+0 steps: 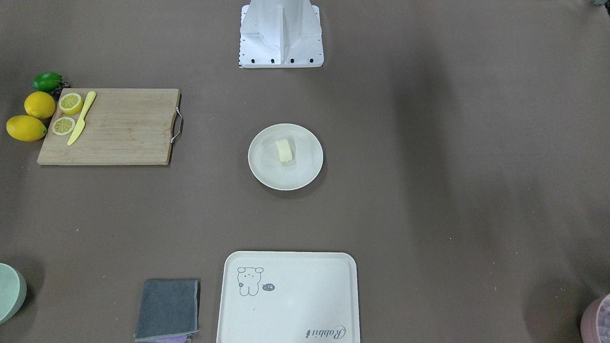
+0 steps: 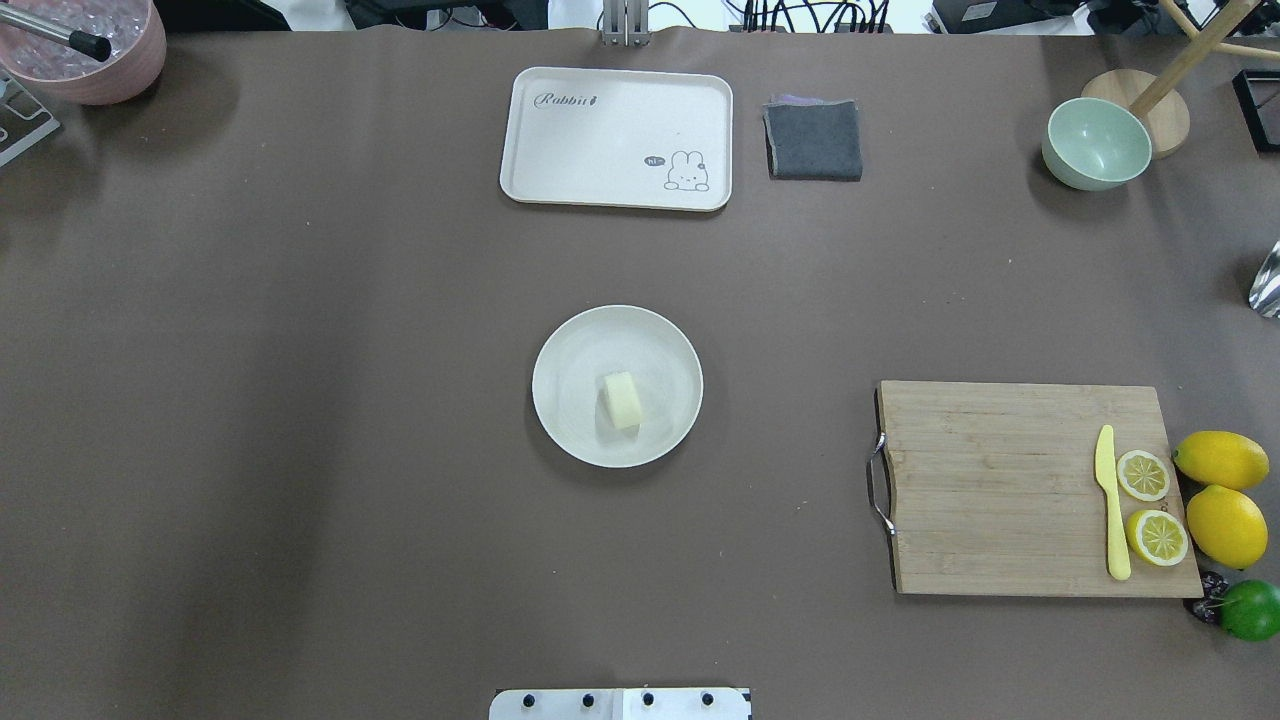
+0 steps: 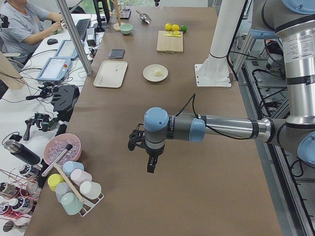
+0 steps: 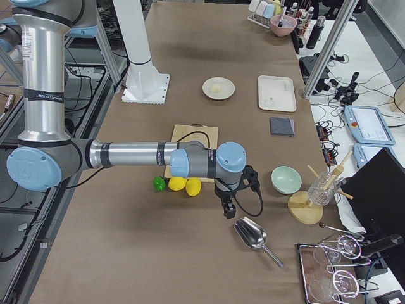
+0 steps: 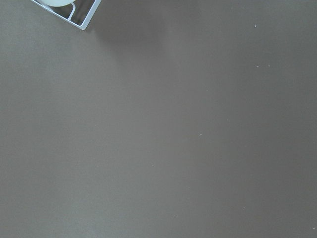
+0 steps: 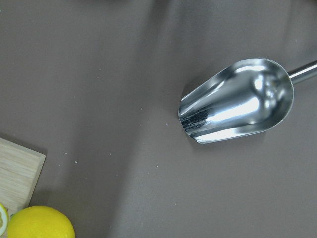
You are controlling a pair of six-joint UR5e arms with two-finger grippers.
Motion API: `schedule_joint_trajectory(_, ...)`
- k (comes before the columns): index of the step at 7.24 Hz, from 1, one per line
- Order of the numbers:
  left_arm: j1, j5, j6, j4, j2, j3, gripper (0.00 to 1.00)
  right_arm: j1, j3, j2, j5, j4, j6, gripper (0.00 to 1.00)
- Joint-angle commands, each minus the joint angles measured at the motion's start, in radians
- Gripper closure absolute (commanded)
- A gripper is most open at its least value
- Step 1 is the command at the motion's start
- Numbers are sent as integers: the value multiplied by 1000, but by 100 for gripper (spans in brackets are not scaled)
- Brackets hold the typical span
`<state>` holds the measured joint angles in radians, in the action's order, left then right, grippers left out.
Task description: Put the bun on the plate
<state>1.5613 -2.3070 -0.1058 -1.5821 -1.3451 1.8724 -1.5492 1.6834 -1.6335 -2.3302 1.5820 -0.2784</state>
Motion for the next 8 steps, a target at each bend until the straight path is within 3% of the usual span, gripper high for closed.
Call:
schedule_joint_trajectory(1,2,-2,-6,-4,3,13,3,0,2,0,5,-2,2,0)
schedule_joint_trajectory(8,2,-2,-9,-6,8,25,3,0,1,-2,12,0,4,0)
